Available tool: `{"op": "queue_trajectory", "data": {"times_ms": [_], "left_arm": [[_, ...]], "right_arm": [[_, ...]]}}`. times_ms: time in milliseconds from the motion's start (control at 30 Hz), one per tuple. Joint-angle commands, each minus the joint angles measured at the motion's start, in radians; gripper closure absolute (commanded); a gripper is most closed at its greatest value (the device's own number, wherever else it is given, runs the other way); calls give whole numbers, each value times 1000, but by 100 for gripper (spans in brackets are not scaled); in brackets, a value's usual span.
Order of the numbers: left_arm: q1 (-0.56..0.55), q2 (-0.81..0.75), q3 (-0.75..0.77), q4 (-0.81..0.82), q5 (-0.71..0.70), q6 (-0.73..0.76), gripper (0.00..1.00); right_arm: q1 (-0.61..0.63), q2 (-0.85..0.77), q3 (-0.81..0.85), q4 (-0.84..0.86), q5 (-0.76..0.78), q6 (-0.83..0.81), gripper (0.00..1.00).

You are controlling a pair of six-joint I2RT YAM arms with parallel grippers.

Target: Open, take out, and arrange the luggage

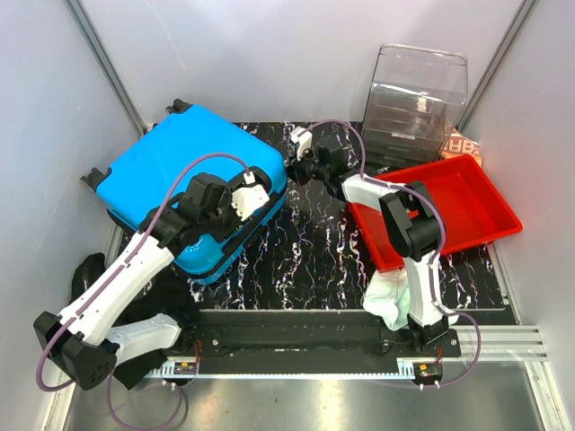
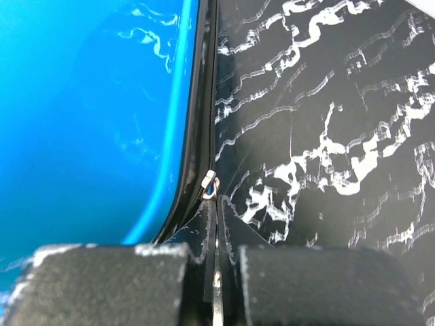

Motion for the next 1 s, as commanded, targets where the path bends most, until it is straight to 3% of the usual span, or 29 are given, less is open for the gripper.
{"op": "queue_trajectory", "data": {"times_ms": [0,100,233,267,300,367,400,467,567,667,767,800,967], "left_arm": [[-3,-55,-5,-151,36,74,100],[0,-62,3,-151,35,75,100],[-1,-64,15,-148,41,75,100],[-1,-59,20,-143,32,72,95],[0,-58,32,-129,18,63,65],[2,-52,67,-119,-20,28,38],[11,-52,105,-115,-29,-6,18],[22,-56,173,-108,-80,-23,4],[95,-59,251,-83,-152,-44,2],[260,-59,291,-57,-172,-61,4],[437,-76,261,-56,-206,-37,16],[459,-90,226,-56,-224,-35,24],[636,-200,129,-37,-269,14,39]], "right_arm": [[-37,60,156,147,-57,-40,100],[-36,108,198,162,-108,20,100],[-13,94,134,247,-94,60,100],[-2,86,118,256,-85,60,100],[1,80,88,262,-71,63,100],[12,57,49,292,-62,78,100],[18,36,-4,320,-62,104,100],[24,25,-44,352,-65,113,100],[38,19,-72,366,-50,113,100],[50,8,-86,369,-37,113,100],[61,3,-69,333,-28,113,100],[65,2,-58,284,-13,113,100],[81,-29,-23,188,6,144,100]]}}
